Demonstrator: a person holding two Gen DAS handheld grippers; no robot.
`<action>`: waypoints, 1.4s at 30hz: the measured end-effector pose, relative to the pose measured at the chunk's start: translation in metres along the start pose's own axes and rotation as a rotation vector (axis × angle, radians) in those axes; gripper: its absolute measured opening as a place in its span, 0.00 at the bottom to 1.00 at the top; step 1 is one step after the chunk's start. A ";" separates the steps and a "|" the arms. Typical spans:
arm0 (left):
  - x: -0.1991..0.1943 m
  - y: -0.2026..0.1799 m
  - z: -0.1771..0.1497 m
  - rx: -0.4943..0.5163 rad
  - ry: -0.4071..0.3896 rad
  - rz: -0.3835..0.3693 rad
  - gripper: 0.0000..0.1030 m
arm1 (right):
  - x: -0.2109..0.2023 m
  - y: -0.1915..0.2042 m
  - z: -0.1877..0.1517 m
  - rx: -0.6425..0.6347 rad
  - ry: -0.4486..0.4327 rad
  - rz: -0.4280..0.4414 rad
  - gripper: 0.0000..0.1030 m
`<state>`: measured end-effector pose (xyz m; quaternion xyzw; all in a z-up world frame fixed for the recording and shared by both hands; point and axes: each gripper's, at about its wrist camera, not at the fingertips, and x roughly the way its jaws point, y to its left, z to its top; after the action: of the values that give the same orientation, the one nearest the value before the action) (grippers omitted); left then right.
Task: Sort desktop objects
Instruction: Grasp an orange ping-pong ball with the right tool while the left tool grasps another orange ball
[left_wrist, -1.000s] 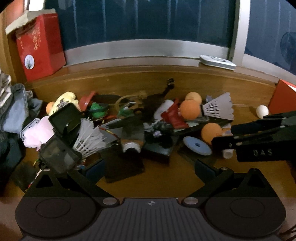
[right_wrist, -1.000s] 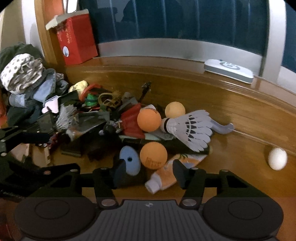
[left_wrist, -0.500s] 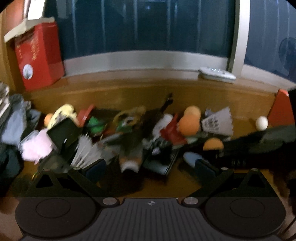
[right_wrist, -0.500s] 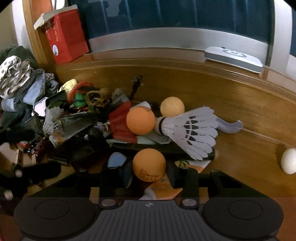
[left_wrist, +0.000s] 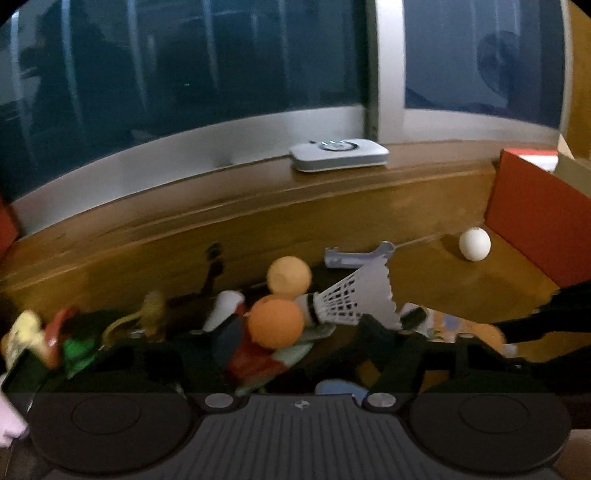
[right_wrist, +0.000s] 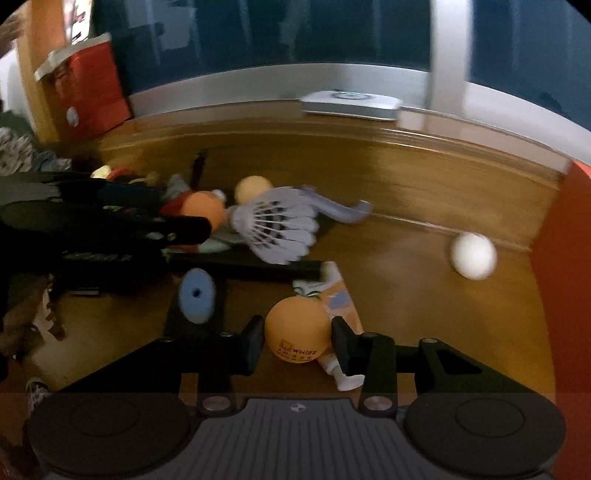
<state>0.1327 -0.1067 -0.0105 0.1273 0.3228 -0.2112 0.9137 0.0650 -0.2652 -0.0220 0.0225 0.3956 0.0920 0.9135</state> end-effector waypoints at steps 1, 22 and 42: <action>0.006 0.001 0.002 0.010 0.007 0.002 0.60 | -0.004 -0.005 -0.002 0.012 0.000 -0.006 0.41; 0.055 0.007 0.012 0.013 0.049 -0.056 0.39 | -0.010 -0.021 -0.020 0.077 0.016 -0.076 0.41; -0.025 -0.038 -0.003 0.010 0.030 -0.152 0.39 | -0.036 -0.011 -0.021 0.038 -0.053 -0.075 0.41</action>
<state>0.0960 -0.1310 -0.0008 0.1101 0.3443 -0.2794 0.8895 0.0274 -0.2832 -0.0115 0.0276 0.3733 0.0494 0.9260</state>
